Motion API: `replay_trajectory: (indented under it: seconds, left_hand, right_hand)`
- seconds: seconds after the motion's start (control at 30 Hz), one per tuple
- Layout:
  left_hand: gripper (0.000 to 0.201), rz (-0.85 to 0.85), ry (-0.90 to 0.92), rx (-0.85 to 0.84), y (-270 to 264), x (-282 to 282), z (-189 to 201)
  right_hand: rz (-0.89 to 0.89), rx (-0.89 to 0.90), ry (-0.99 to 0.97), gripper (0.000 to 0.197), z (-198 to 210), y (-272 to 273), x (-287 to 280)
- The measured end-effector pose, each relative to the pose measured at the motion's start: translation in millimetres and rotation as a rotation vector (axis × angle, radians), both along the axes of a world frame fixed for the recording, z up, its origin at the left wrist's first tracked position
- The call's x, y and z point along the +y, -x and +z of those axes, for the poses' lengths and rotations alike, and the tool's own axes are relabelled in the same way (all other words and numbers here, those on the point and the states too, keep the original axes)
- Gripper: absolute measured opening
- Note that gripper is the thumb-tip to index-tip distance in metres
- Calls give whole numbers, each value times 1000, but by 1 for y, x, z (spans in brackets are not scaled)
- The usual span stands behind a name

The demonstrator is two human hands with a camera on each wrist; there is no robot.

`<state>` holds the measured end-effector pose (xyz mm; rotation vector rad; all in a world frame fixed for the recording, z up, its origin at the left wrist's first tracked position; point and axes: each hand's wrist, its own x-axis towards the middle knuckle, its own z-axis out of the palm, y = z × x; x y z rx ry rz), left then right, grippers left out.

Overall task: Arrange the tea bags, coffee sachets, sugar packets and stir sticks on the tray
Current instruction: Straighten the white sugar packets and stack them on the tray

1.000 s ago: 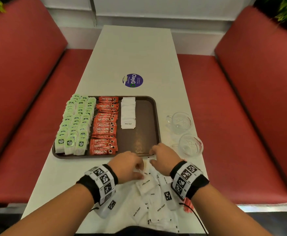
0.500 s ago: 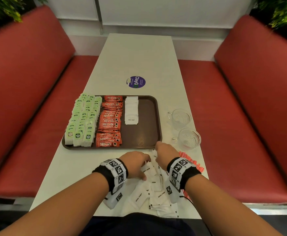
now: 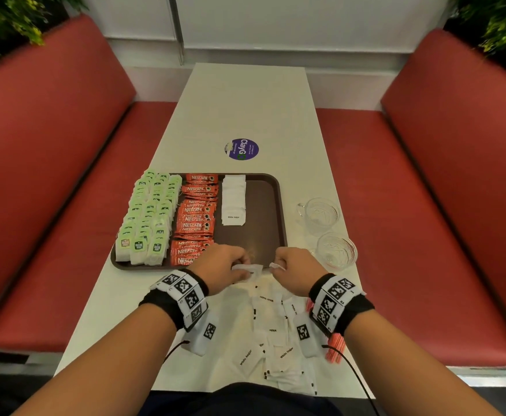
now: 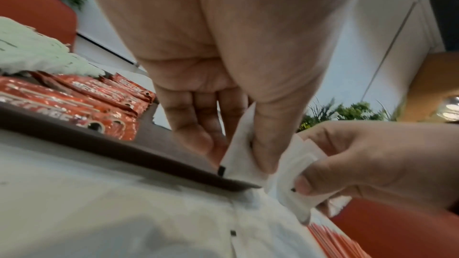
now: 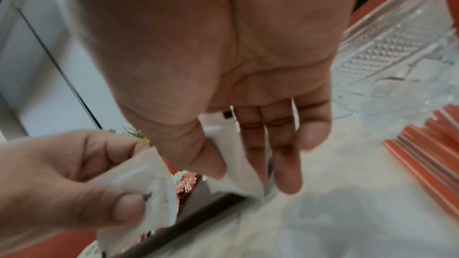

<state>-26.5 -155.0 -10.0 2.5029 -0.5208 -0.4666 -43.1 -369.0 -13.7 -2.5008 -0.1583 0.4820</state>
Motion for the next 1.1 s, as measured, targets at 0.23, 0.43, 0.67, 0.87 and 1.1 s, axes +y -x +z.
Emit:
replay_trajectory:
  seconds: [0.23,0.43,0.67,0.87,1.1]
  left_hand:
    - [3,104,172,-40,-18,6,9]
    - [14,202,289,-36,-34,12,14]
    - [23,529,299,-106,-75,22,2]
    - [24,496,64,0,-114,20,-24]
    - [25,503,-64,4,-141,16,-33]
  right_hand:
    - [49,-28,-282,11,8,-18,21]
    - [51,-138,-267,12,5,-42,31]
    - [-143,17,-280,17,-1,-72,36]
    - [-214,64,-302,12,-3,-88,39]
    - [-236,144,-364,9,-11,-99,36]
